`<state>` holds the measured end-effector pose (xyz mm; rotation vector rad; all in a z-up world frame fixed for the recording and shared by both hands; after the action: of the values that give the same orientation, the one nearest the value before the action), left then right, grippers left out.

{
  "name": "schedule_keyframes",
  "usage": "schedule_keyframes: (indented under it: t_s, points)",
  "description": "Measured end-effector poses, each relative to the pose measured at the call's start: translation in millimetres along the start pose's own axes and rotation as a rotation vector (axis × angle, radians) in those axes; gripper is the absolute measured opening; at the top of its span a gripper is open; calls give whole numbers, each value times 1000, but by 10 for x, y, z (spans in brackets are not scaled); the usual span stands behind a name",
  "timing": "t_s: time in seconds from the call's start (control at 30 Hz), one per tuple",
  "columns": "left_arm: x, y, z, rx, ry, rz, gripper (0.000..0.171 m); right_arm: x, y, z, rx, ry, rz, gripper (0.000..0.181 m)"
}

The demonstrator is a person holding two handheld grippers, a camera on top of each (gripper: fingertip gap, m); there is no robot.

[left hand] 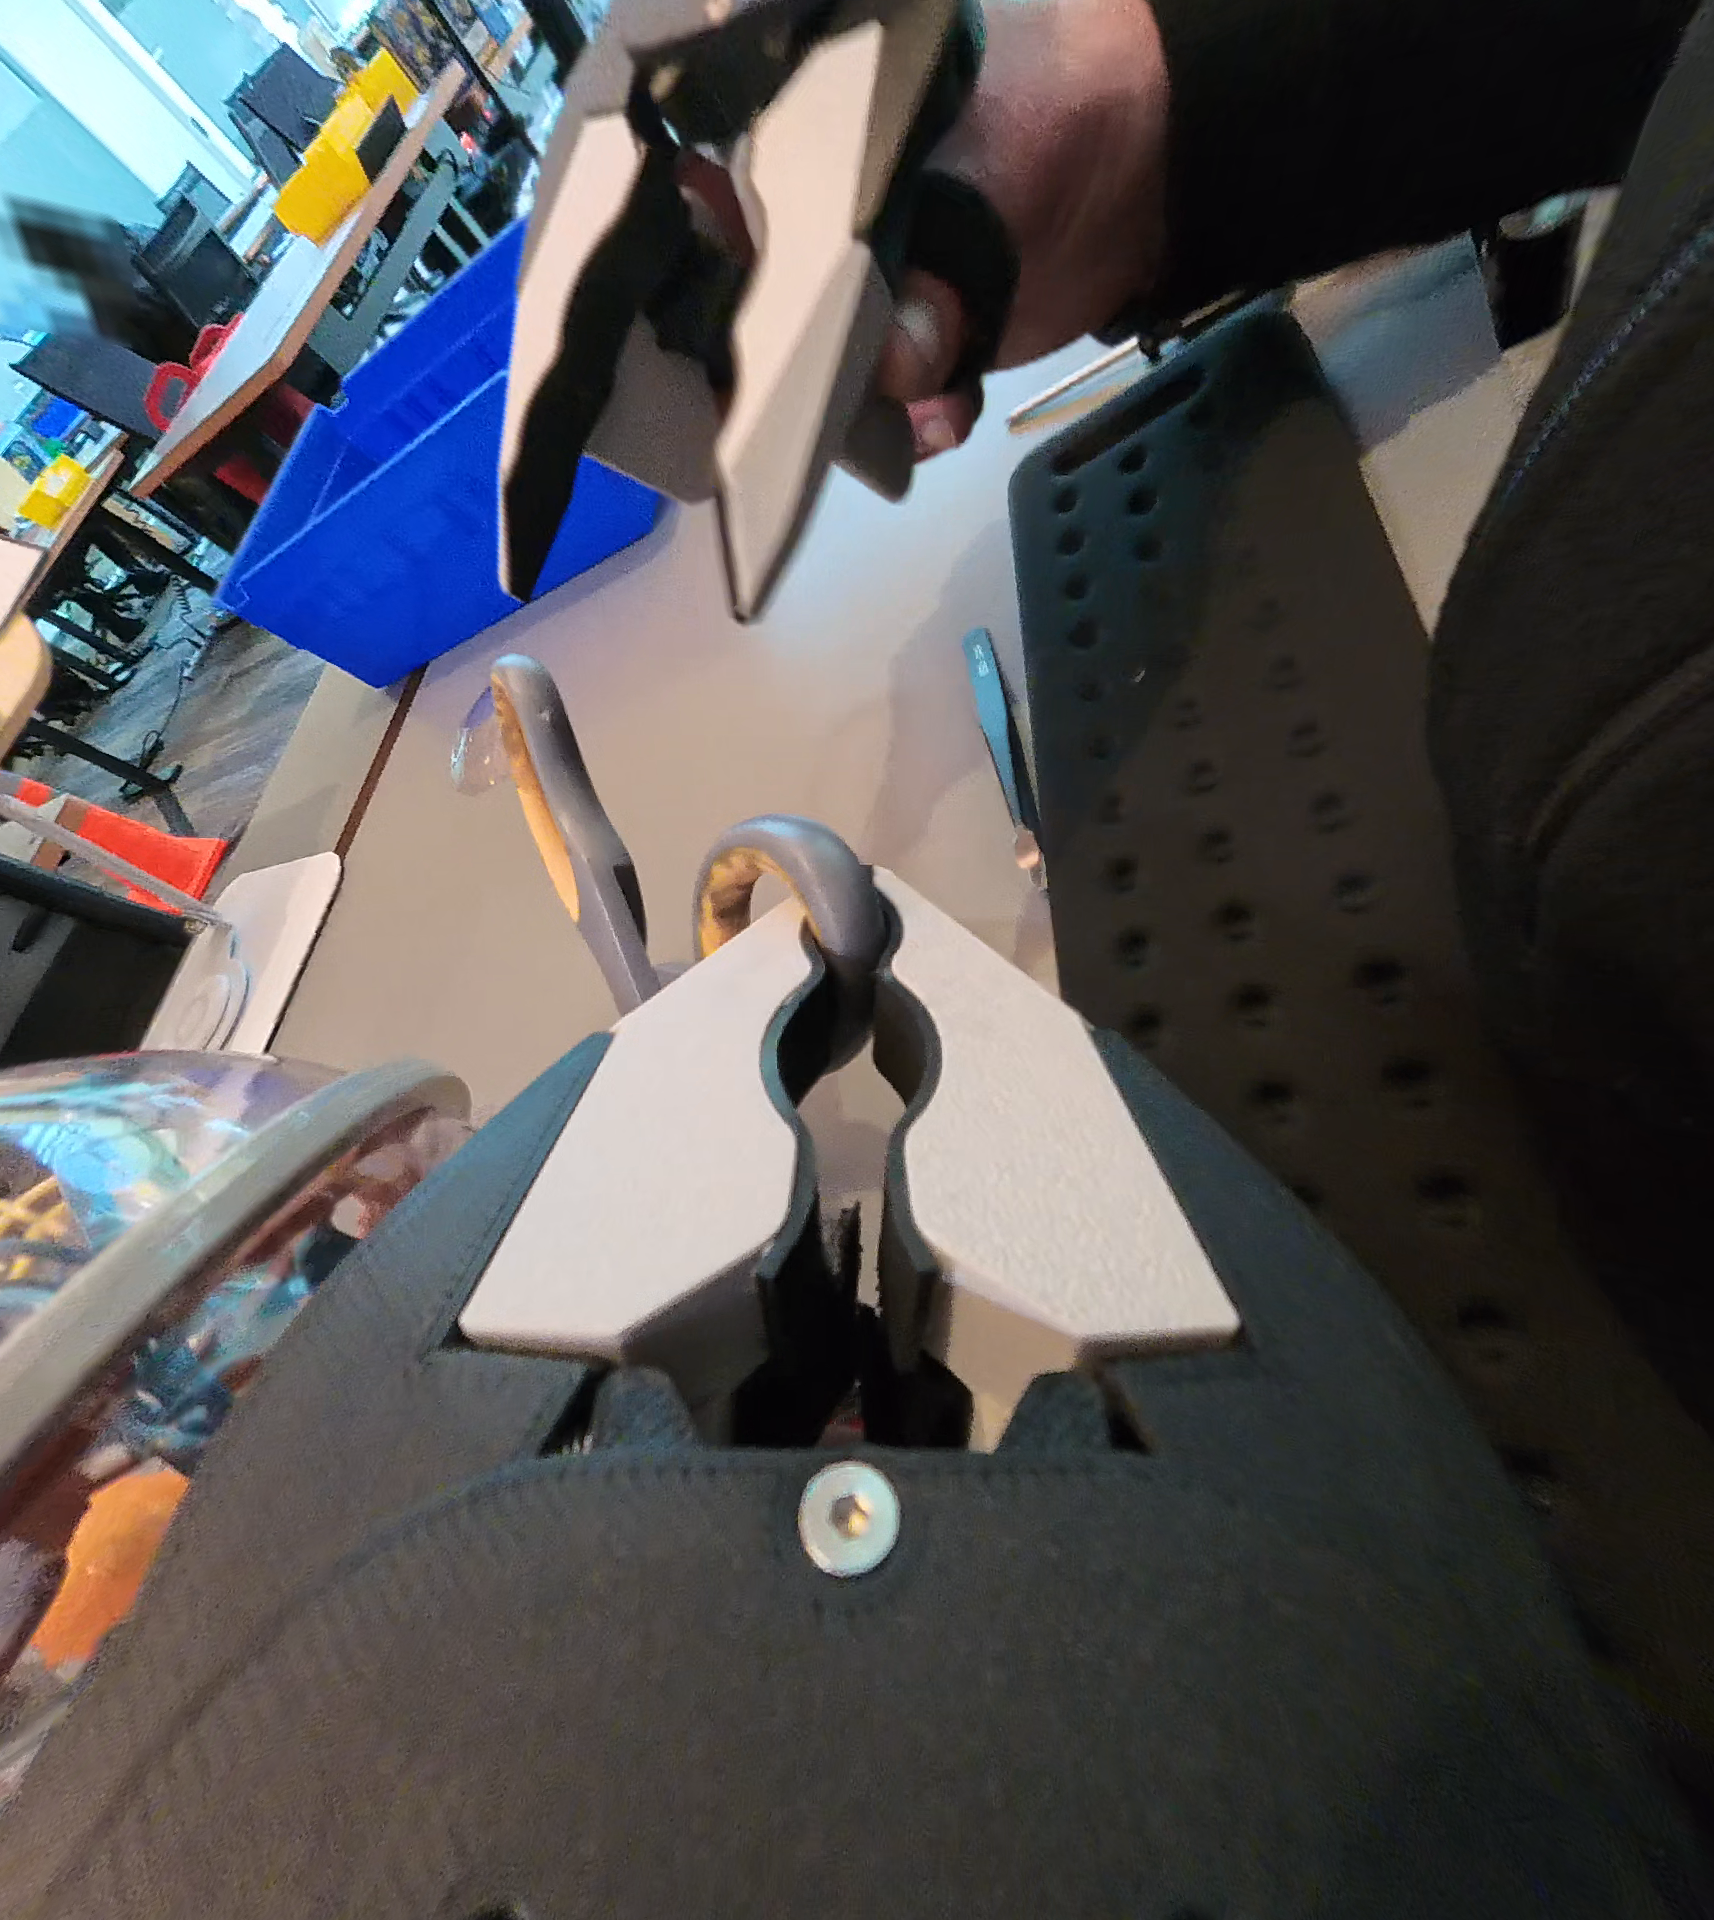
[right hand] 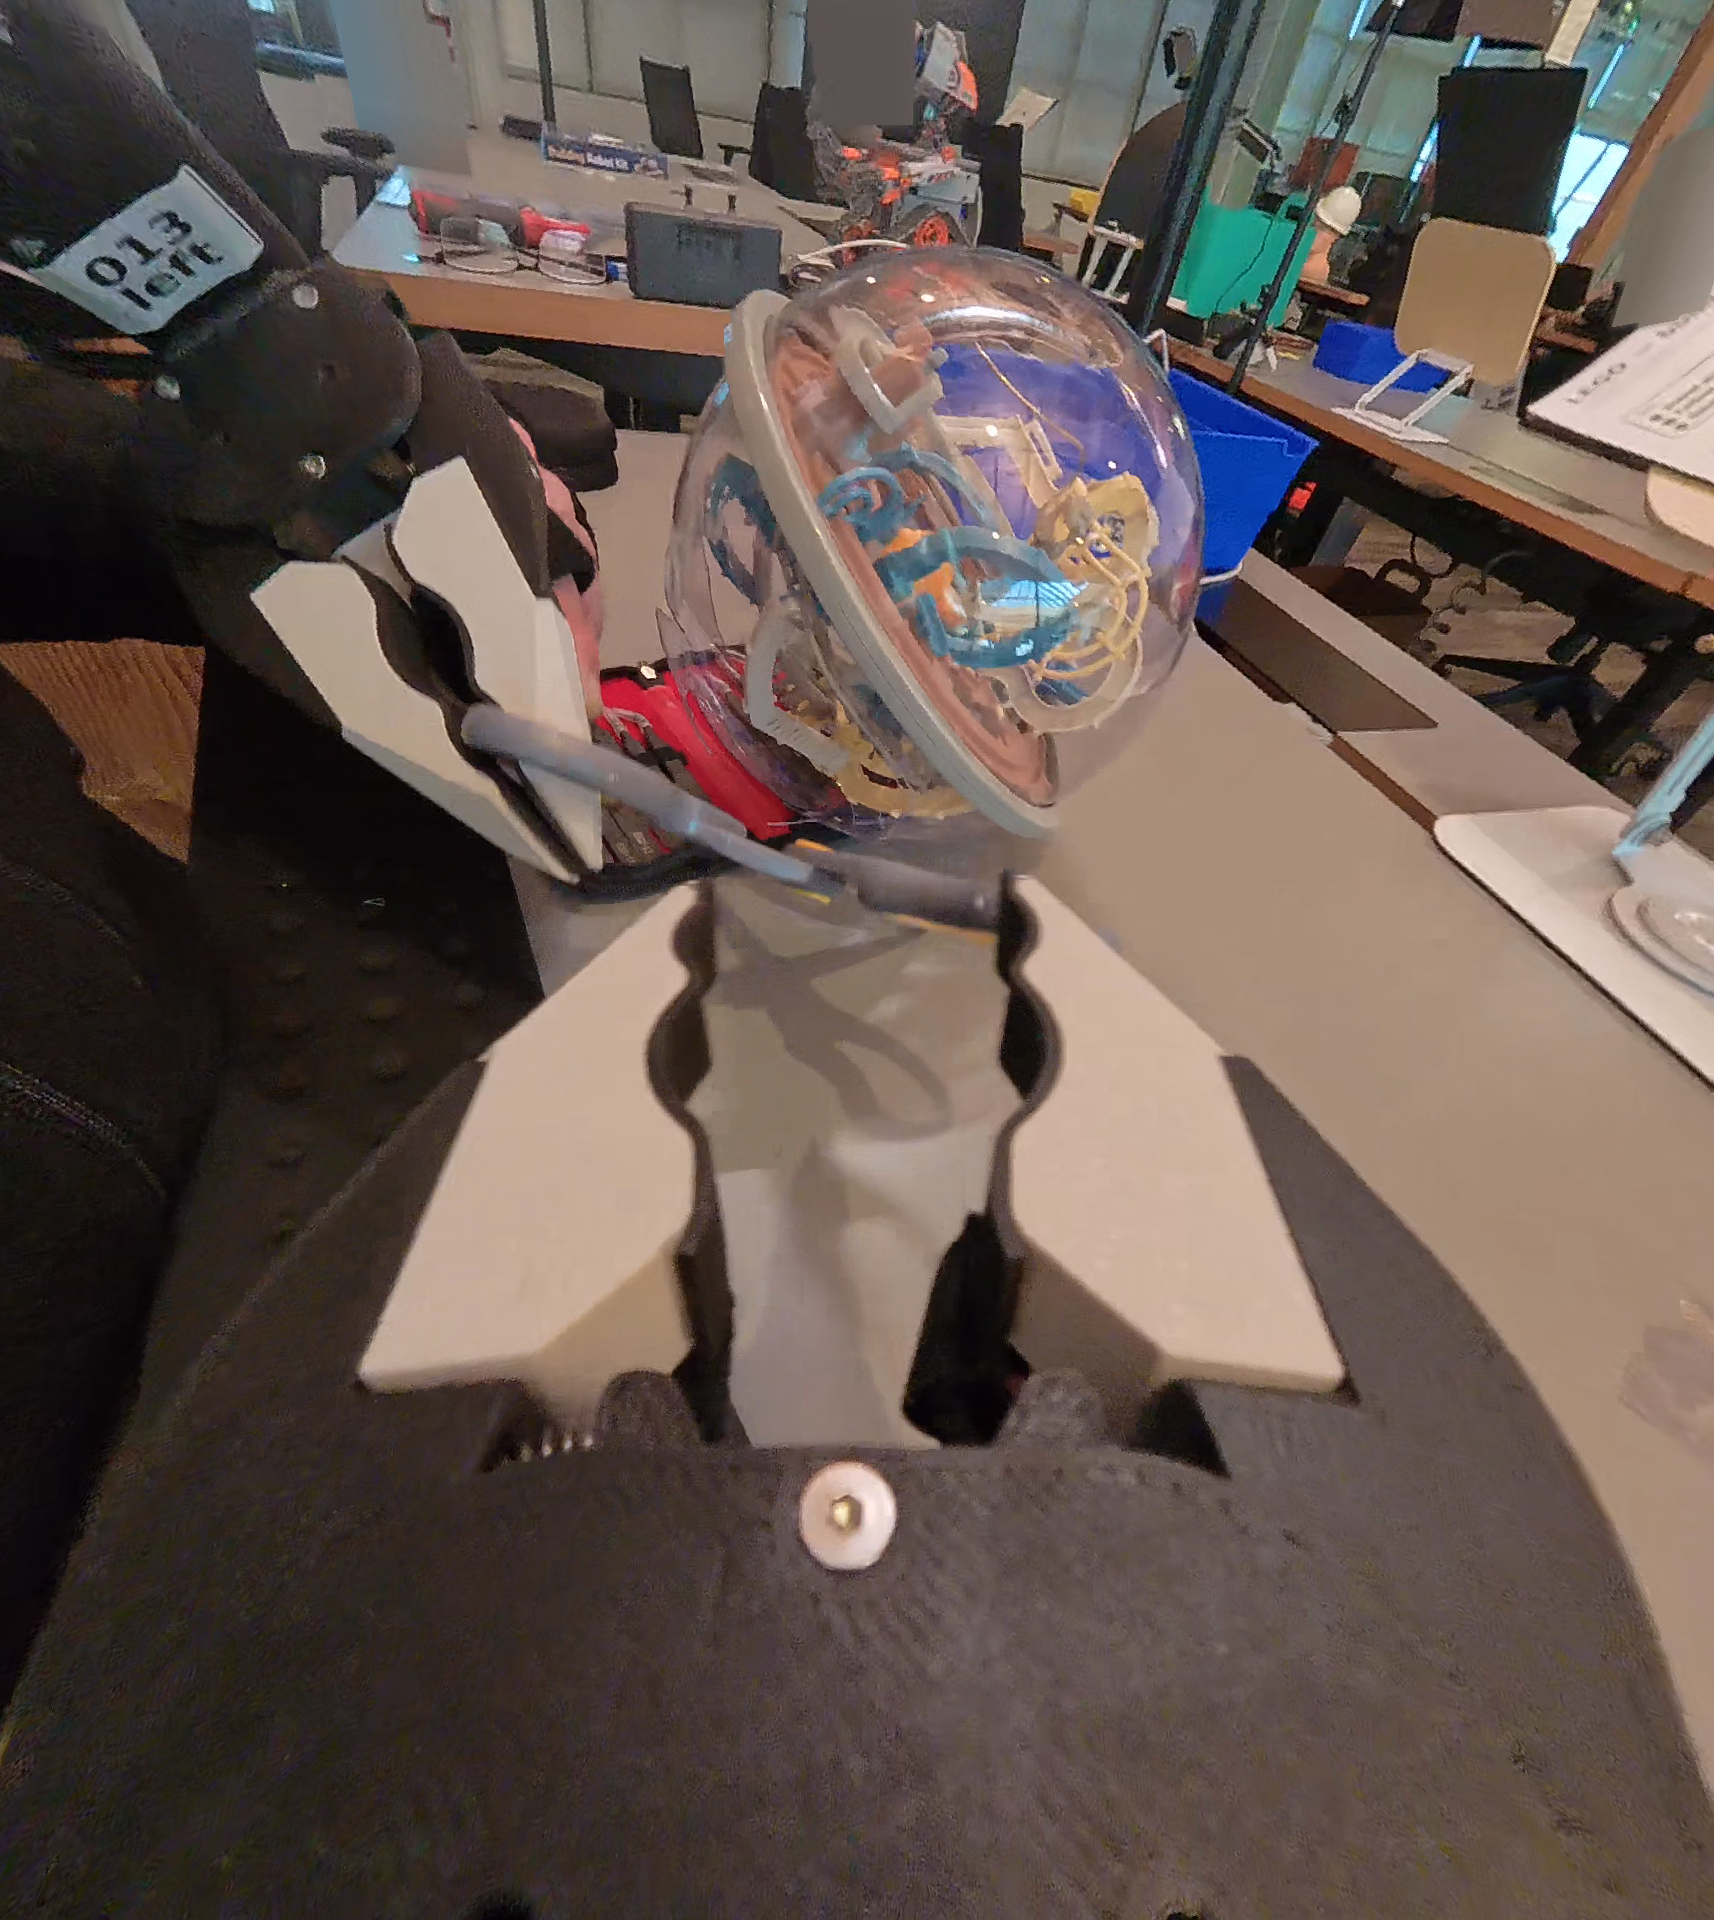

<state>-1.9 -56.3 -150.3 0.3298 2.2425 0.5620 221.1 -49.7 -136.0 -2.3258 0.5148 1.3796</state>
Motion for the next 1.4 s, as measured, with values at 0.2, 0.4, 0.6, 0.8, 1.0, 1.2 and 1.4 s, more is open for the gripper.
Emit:
schedule_keyframes:
  t_s: [0.2, 0.4, 0.6, 0.8, 1.0, 1.2, 1.4]
  points:
    - [-145, 68, -55, 71, -73, 27, 0, 51, -61, 12, 142, 193, -155, 76]
    - [-259, -8, 72, 101, -96, 118, 0, 106, 28, 103, 119, 398, -393, 33]
    - [-268, -139, 221, 58, 7, 129, 0, 316, 90, 178, 123, 488, -439, 12]
    - [-159, -166, -74, 3, 145, 54, 75, 420, 38, 133, 129, 519, -431, 11]
    - [-3, -58, -774, -260, 121, -14, 86, 564, 63, 168, 35, 629, -428, 13]
    - [705, 136, -1285, -548, 240, -236, 118, 273, 62, 22, -74, 583, -333, 61]
    - [1319, 400, -1187, -411, 257, -472, 145, -462, -75, 456, -98, 339, -293, 104]
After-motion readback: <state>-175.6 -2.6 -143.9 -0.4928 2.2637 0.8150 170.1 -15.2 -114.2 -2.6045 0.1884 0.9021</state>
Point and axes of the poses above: each gripper's, where its closed fingertips meet, z out along the fingers, x out of its underside, y = z × x across the jaws, the point moved 10 cm from there along -z, back along the fingers, and after that the axes turned 13 degrees about y, right-handed, at the moved point
